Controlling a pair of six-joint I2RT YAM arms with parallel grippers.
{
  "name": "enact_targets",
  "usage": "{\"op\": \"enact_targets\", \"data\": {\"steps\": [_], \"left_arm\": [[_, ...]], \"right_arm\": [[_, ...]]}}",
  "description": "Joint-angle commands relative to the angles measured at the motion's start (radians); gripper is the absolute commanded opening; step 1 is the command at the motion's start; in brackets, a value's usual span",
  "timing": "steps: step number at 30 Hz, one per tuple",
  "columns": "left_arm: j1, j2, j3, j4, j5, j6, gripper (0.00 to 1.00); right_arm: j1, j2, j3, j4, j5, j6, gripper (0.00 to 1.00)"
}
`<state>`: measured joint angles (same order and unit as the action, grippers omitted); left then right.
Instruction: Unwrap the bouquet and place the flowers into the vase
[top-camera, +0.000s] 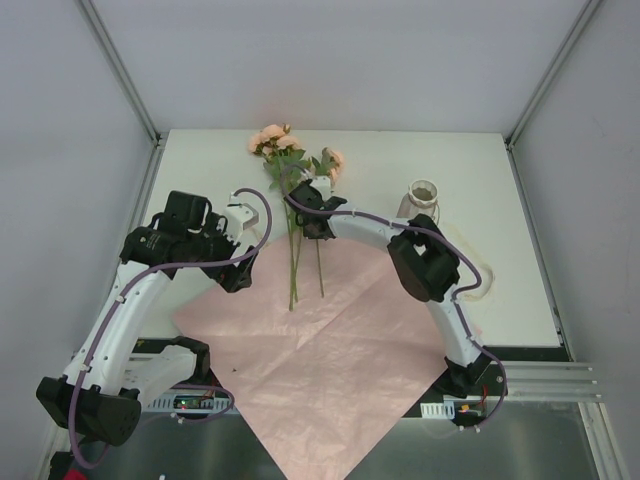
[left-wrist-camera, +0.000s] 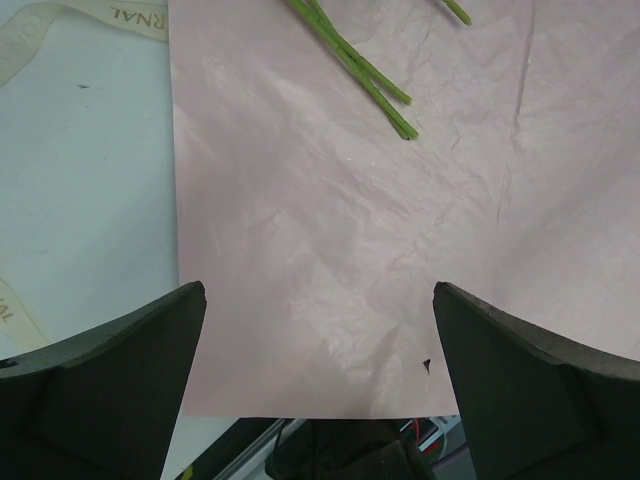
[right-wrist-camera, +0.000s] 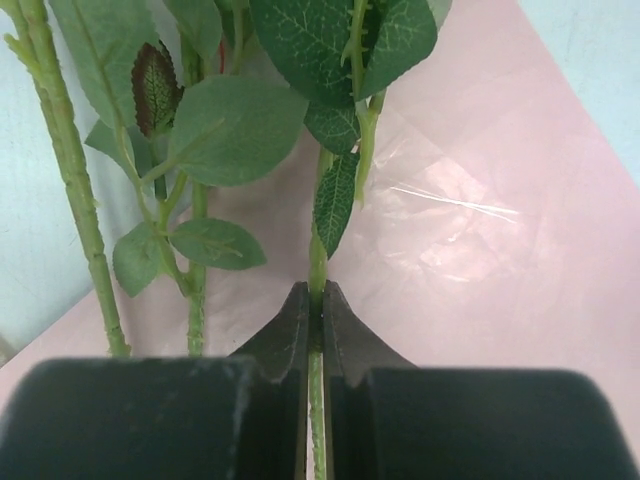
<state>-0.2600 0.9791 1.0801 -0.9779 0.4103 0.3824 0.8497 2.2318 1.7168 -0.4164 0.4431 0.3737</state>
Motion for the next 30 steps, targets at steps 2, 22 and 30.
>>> {"op": "enact_targets", "data": {"steps": [2,22,30], "left_arm": [[0.008,-0.023,-0.009,0.002,-0.010,0.013,0.97],[0.007,-0.023,0.007,0.010,-0.007,-0.027,0.99],[0.007,-0.017,0.001,0.021,0.022,-0.031,0.99]], "right_arm": [[-0.008,-0.239,-0.045,0.054,0.059,-0.030,0.01],[-0.184,-0.931,-0.298,0.789,-0.105,-0.716,0.01],[-0.336,-1.040,-0.448,0.964,-0.250,-0.797,0.01]]}}
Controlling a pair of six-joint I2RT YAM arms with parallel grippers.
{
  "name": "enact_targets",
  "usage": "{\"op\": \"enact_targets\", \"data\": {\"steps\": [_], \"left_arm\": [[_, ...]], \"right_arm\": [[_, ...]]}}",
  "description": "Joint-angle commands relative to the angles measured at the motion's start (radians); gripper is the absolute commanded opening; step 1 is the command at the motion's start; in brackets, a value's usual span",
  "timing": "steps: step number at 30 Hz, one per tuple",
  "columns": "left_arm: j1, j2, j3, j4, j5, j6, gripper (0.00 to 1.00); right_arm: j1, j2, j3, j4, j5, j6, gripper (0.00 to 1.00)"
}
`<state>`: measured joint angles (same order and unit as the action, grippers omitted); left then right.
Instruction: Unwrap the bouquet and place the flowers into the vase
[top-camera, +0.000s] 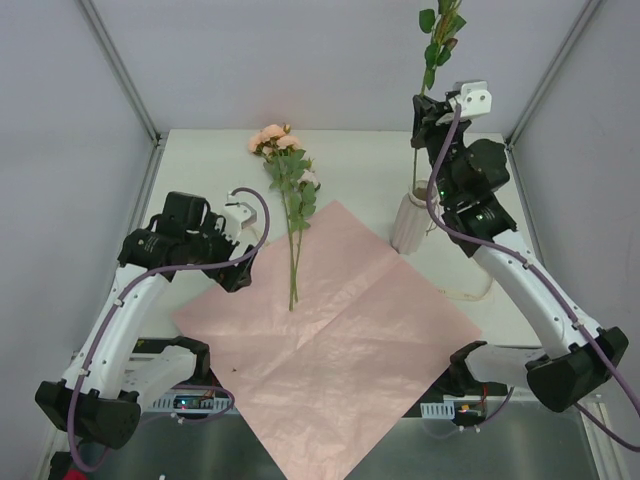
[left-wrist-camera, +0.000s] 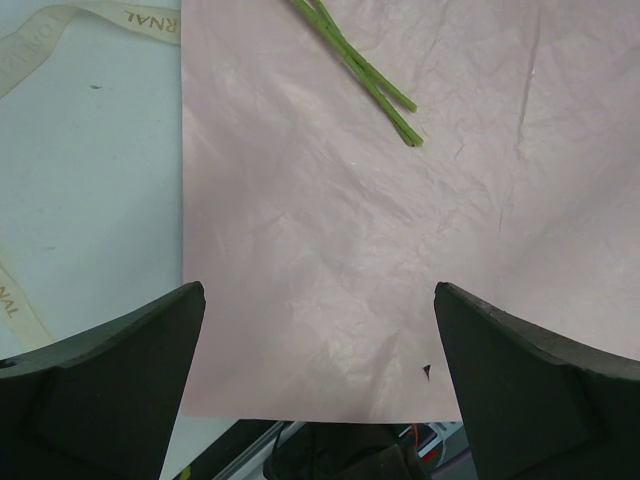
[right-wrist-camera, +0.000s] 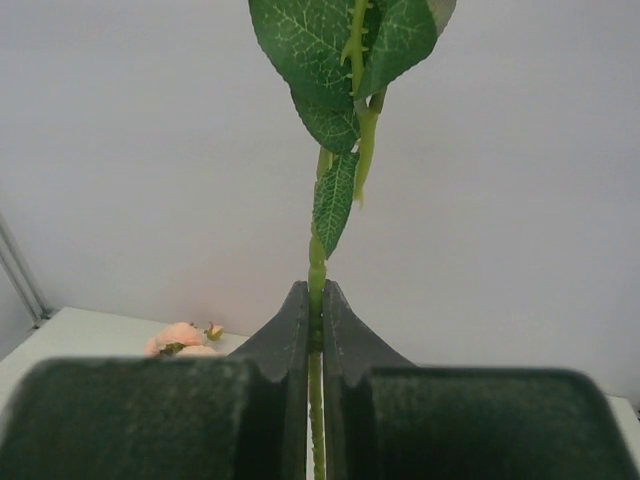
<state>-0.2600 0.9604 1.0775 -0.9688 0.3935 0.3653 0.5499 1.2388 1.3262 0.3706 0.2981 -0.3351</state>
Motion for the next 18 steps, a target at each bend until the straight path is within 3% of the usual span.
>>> {"op": "enact_targets", "data": {"steps": [1,18], "left_arm": [[0.008,0.004,0.007,0.012,0.041,-0.012,0.99],[0.007,0.046,0.039,0.010,0.015,-0.006,0.99]], "right_arm": [[-0.050,-0.053,-0.068,0.192,-0.120,-0.084,0.01],[-0.179,-0.061,-0.298,0.425,-0.205,-0.028,0.01]]}}
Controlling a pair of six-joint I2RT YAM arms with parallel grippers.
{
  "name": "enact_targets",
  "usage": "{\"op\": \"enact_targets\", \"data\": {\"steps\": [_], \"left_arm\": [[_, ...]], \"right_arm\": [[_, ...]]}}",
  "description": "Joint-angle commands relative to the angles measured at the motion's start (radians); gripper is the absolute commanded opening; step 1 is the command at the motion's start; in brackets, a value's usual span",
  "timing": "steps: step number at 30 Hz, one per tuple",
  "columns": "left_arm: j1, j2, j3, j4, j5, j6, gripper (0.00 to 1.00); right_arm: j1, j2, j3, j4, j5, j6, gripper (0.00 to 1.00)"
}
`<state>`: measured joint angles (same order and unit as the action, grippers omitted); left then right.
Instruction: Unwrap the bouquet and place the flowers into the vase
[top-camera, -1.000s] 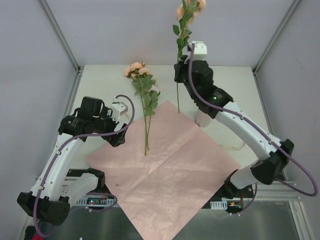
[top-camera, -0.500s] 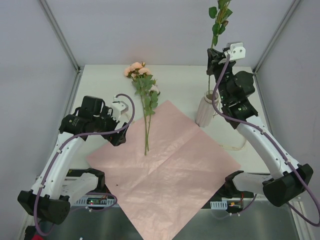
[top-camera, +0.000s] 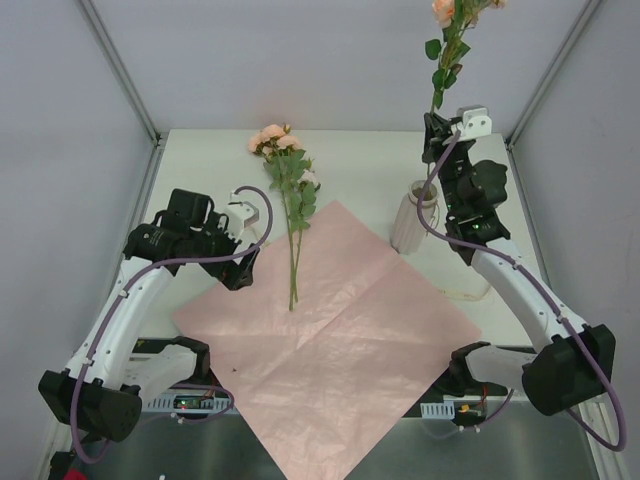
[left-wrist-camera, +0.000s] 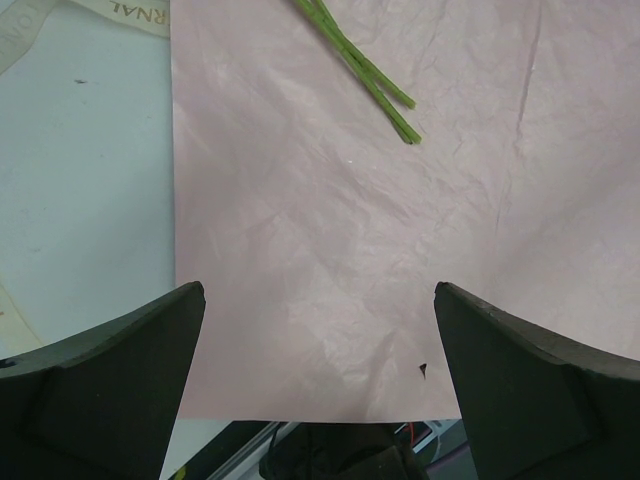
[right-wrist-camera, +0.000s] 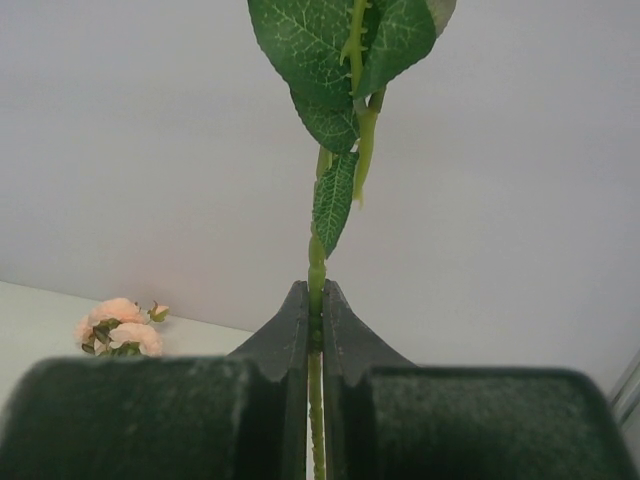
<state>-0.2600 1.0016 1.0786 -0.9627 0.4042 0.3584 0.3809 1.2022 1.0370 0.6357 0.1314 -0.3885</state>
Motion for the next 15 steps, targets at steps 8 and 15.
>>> {"op": "enact_targets", "data": {"steps": [8,15], "left_arm": [[0.008,0.011,0.030,-0.002,-0.013,0.002,0.99],[0.008,0.012,0.049,0.001,-0.004,-0.003,0.99]], "right_arm": [[-0.010,-0.081,-0.106,0.122,-0.030,0.095,0.01],[0.001,-0.185,-0.124,-0.136,-0.021,0.172,0.06]]}}
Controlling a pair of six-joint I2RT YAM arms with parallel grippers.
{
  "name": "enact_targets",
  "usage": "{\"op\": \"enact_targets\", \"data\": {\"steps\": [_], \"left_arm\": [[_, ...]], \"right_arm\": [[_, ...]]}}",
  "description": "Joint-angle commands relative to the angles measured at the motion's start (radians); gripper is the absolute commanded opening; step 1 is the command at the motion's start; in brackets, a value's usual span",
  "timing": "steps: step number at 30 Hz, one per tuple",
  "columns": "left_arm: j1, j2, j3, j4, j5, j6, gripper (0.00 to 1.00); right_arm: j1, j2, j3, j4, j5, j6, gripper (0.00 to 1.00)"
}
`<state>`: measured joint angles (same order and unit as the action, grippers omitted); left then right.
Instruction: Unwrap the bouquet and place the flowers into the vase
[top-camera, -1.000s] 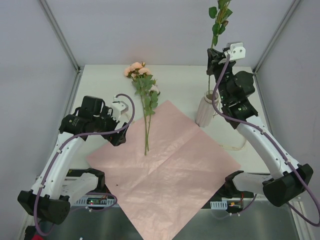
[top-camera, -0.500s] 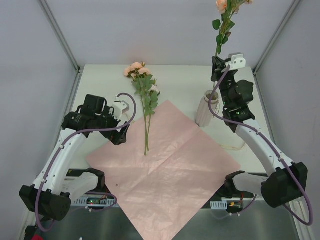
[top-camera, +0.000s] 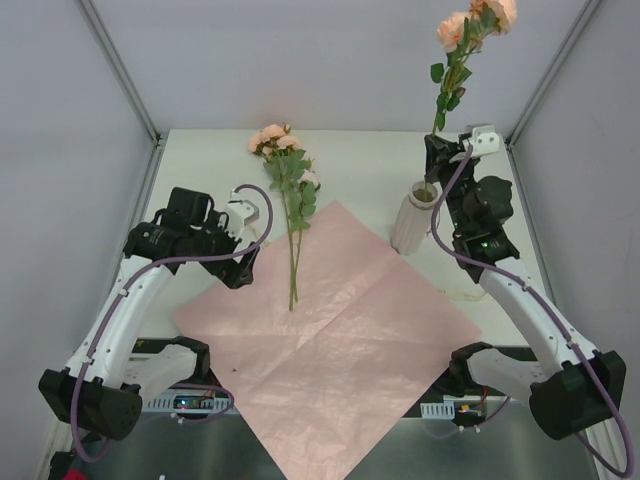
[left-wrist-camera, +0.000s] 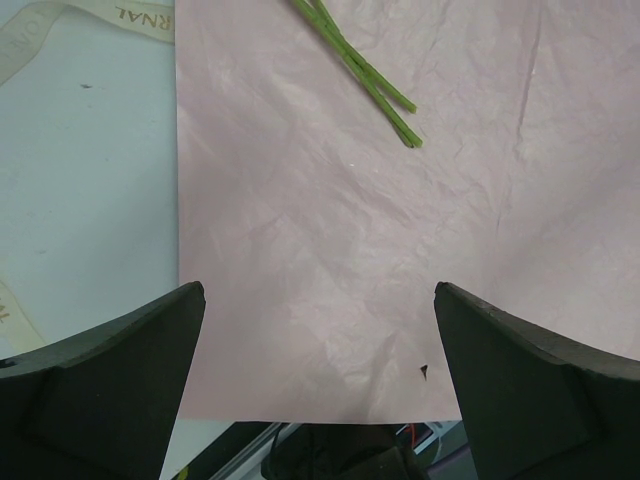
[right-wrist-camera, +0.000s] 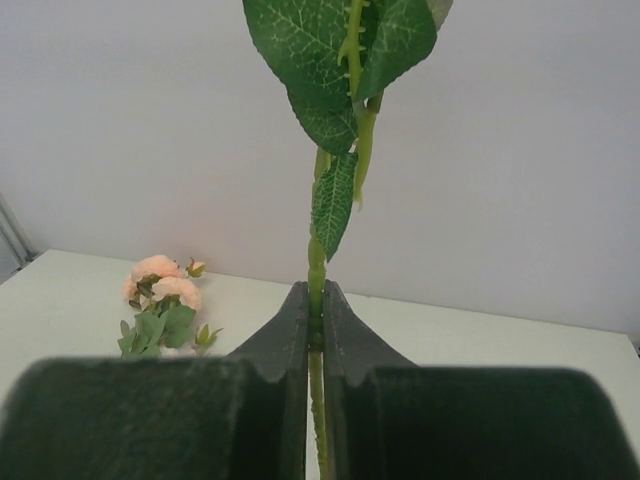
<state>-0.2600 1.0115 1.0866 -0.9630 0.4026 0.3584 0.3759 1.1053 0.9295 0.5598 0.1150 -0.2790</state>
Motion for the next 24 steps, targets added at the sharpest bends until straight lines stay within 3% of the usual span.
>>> {"op": "enact_targets", "data": {"steps": [1,5,6,10,14,17,24], "left_arm": [[0.007,0.002,0.042,0.003,-0.004,-0.001,0.99],[0.007,-0.001,0.050,0.003,-0.005,-0.002,0.99],[0.007,-0.007,0.052,0.004,-0.007,-0.003,0.99],[0.007,-0.019,0.045,0.017,-0.005,-0.009,0.99],[0.007,-0.022,0.045,0.021,0.001,-0.013,0.99],[0.008,-0.028,0.050,0.023,0.001,-0.010,0.99],[0.007,-0.033,0.038,0.032,0.004,-0.010,0.99]], "right_arm": [[0.006,-0.094,-0.014,-0.098,-0.002,0.063,0.06],[0.008,-0.108,0.040,-0.231,-0.004,0.073,0.17],[0.008,-0.120,0.043,-0.247,-0.006,0.077,0.28],[0.008,-0.119,0.054,-0.323,-0.005,0.072,0.31],[0.008,-0.119,0.048,-0.339,-0.014,0.040,0.49],[0.009,-0.145,0.057,-0.385,-0.012,0.050,0.52],[0.082,-0.251,0.127,-0.804,0.002,0.089,0.59]]}}
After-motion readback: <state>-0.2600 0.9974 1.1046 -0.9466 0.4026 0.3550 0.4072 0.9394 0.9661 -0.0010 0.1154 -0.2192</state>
